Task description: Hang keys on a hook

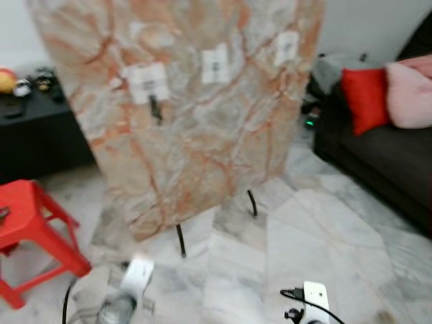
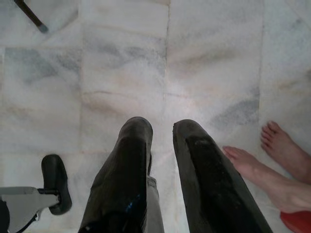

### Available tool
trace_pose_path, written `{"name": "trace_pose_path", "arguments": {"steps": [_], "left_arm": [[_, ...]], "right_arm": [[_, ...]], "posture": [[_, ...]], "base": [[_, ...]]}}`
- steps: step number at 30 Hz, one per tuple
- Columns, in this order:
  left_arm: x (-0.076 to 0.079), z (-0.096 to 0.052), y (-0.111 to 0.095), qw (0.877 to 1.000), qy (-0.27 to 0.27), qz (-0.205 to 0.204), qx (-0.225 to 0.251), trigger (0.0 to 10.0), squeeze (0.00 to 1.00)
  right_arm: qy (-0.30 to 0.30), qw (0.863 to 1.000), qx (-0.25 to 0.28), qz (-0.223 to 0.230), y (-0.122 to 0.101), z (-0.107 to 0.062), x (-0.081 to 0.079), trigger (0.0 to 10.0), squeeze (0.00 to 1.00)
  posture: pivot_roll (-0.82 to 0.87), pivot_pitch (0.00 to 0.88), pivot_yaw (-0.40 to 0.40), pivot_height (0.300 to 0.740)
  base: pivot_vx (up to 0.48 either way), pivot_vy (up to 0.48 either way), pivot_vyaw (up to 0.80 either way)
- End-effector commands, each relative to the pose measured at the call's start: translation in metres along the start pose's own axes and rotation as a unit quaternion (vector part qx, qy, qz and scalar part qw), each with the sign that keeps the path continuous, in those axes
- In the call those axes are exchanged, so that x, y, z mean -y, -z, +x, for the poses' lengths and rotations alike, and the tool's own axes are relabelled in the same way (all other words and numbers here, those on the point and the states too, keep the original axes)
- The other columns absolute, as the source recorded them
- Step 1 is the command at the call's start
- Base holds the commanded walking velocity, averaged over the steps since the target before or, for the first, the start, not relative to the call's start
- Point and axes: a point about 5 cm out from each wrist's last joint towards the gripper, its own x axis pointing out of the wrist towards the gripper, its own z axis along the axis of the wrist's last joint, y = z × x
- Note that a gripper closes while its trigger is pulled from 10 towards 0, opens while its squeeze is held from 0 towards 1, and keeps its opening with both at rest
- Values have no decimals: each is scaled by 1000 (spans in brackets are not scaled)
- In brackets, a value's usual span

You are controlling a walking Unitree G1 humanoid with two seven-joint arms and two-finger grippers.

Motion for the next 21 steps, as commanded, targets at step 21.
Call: {"name": "trace_pose_path", "arguments": {"steps": [21], "left_arm": [[17, -31, -90, 977, 5, -8, 213, 10000, 0]], "right_arm": [[12, 1000, 5, 8, 1, -1, 5, 10000, 0]], "posture": [[18, 0, -83, 740]], "base": [[0, 0, 0]]}}
